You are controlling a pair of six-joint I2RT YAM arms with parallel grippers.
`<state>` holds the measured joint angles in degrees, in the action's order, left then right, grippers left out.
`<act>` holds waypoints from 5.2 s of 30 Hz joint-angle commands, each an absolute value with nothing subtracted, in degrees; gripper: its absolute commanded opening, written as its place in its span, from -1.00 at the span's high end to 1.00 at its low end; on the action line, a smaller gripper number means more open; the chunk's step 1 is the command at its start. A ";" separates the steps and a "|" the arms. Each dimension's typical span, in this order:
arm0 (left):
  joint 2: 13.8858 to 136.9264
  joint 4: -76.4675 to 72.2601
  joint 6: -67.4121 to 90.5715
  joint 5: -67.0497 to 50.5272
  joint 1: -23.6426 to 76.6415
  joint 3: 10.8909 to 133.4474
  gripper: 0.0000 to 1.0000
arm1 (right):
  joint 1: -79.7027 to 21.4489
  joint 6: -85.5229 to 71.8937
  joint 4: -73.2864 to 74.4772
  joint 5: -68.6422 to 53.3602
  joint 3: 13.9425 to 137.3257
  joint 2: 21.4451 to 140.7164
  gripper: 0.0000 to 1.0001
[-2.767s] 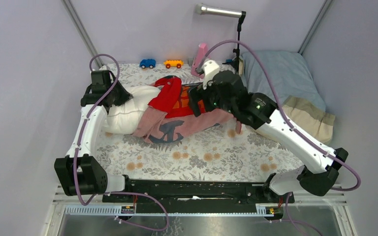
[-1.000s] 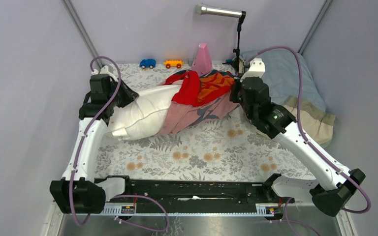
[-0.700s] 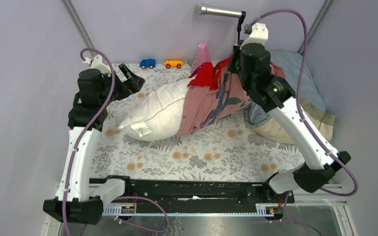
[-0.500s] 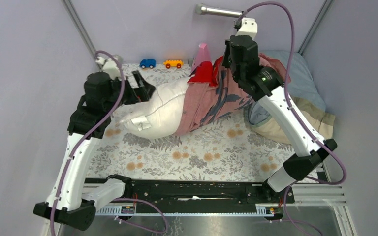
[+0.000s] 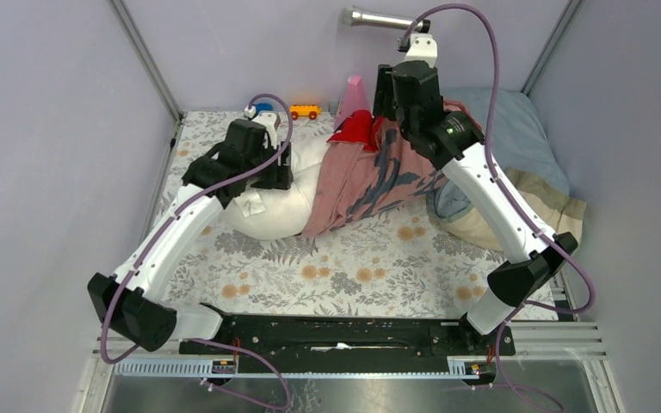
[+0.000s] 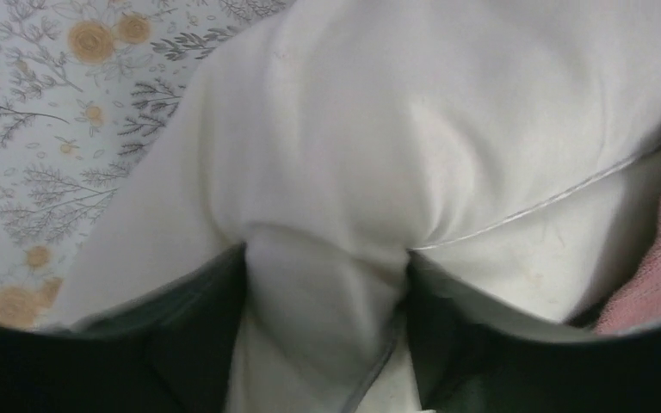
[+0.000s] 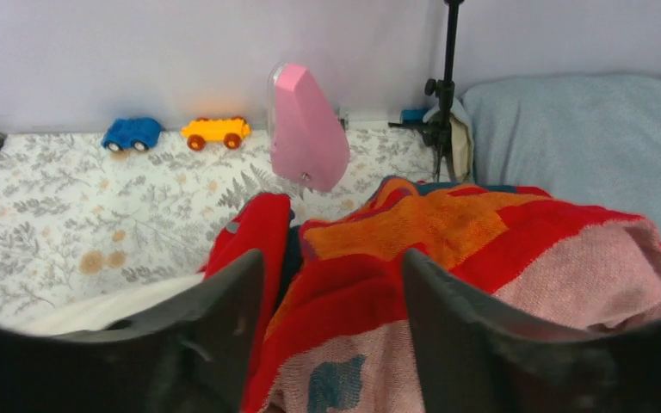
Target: Remove the pillowcase from the pillow
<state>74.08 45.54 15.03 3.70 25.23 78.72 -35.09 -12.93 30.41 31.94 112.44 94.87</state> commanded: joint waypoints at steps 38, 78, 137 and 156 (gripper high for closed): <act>81.95 37.96 22.70 -15.17 5.98 79.54 0.93 | -47.82 -27.83 9.98 15.79 73.66 85.86 0.38; 58.65 33.61 15.07 9.61 15.62 79.55 -0.98 | -25.96 -26.27 7.72 -10.28 63.69 69.93 -0.99; 49.94 15.48 55.48 27.92 0.09 36.32 1.00 | -22.25 -39.48 4.87 34.44 47.29 59.36 1.00; 45.91 10.89 47.69 5.27 7.69 41.53 -0.93 | -24.88 -24.24 9.65 -3.98 59.14 66.14 -0.99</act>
<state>48.29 17.87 49.98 11.03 1.45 38.11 -22.39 -30.00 2.55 2.92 50.92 61.93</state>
